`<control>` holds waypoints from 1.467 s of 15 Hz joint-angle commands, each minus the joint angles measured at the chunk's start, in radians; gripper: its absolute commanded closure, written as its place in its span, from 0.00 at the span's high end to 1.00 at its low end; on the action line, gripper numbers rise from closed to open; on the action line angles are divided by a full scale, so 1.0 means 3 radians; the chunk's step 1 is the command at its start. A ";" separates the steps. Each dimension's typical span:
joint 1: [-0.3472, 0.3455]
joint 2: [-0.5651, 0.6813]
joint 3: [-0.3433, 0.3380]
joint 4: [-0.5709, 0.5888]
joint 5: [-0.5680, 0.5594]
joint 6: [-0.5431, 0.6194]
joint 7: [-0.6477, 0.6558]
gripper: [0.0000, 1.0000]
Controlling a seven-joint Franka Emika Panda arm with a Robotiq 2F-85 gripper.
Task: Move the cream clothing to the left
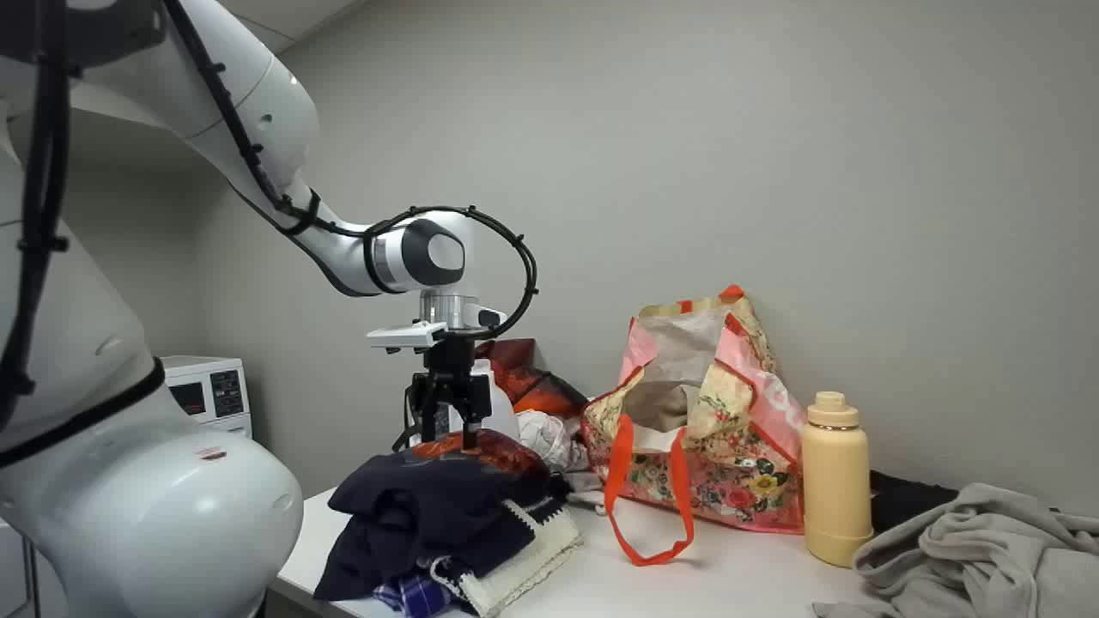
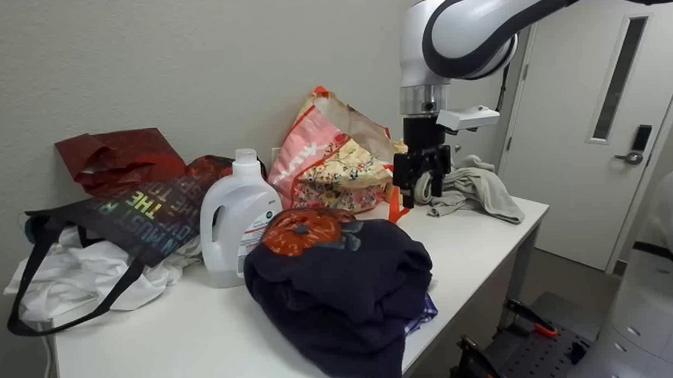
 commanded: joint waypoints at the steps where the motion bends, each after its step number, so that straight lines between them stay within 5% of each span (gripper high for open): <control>1: 0.0022 0.0002 -0.0021 0.0004 -0.0010 -0.0004 0.0009 1.00; 5: -0.0289 0.0207 -0.0239 0.0143 -0.0235 0.0250 0.0053 1.00; 11: -0.0848 0.0489 -0.0762 0.0852 -0.0515 0.0757 0.0125 1.00; 12: -0.0741 0.0344 -0.0729 0.0581 -0.0438 0.0699 0.0021 1.00; 18: -0.0742 0.0375 -0.0742 0.0608 -0.0445 0.0701 -0.0022 1.00; 22: -0.0896 0.0908 -0.0916 0.0984 -0.0454 0.0947 0.0032 1.00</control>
